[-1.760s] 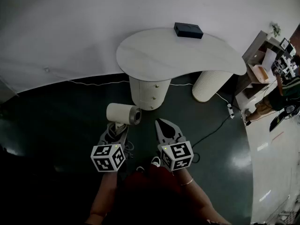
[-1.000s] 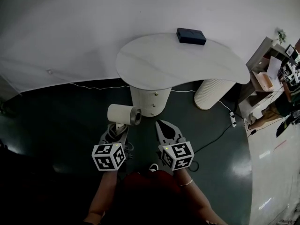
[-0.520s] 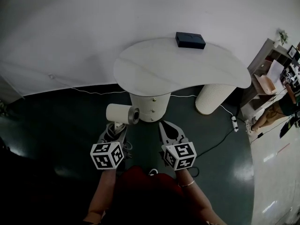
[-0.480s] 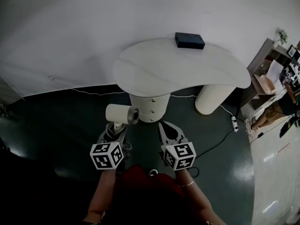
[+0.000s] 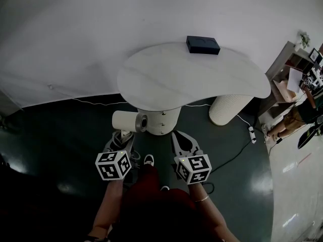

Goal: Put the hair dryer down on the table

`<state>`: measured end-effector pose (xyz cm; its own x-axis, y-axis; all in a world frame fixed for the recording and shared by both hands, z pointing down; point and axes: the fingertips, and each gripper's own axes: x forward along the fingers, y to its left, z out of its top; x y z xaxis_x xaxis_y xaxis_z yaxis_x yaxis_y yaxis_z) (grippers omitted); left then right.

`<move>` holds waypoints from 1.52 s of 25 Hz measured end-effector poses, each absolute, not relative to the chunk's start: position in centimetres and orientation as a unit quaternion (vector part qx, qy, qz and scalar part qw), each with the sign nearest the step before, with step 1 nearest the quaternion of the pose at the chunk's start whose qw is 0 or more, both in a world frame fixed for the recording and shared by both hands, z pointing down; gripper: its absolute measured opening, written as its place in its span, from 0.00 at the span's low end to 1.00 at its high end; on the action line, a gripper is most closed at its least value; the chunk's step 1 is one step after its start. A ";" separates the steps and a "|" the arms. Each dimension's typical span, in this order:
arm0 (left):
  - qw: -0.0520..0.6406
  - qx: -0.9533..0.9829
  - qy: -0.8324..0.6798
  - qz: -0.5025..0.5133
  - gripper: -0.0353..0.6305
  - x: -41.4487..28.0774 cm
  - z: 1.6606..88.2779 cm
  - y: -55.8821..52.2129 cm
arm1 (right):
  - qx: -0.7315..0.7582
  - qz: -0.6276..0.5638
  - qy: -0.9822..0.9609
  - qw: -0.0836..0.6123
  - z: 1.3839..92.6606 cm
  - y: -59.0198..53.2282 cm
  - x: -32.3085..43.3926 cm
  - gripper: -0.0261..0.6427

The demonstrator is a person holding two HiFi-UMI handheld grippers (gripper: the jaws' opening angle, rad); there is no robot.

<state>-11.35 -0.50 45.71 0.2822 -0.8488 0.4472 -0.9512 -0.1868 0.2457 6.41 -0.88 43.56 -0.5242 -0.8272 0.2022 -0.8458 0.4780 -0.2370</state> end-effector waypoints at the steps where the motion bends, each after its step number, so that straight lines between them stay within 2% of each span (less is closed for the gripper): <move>1: 0.244 0.764 -0.587 0.106 0.36 -11.4 45.9 -1.3 | 0.490 0.155 -0.857 0.030 43.6 -1.6 6.3 0.06; 21: 0.241 0.791 -0.543 0.146 0.36 -13.9 47.6 -17.8 | 0.523 0.178 -0.833 0.046 45.1 -15.7 3.0 0.06; 38: 0.200 0.854 -0.418 0.236 0.36 -8.4 50.4 -26.3 | 0.605 0.197 -0.770 0.045 46.3 -20.1 6.6 0.06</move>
<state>-8.39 -26.28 50.37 0.5389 -0.6194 0.5710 -0.8084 -0.5708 0.1438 6.65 -20.07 46.26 -0.2649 -0.9139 0.3075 -0.9492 0.1909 -0.2502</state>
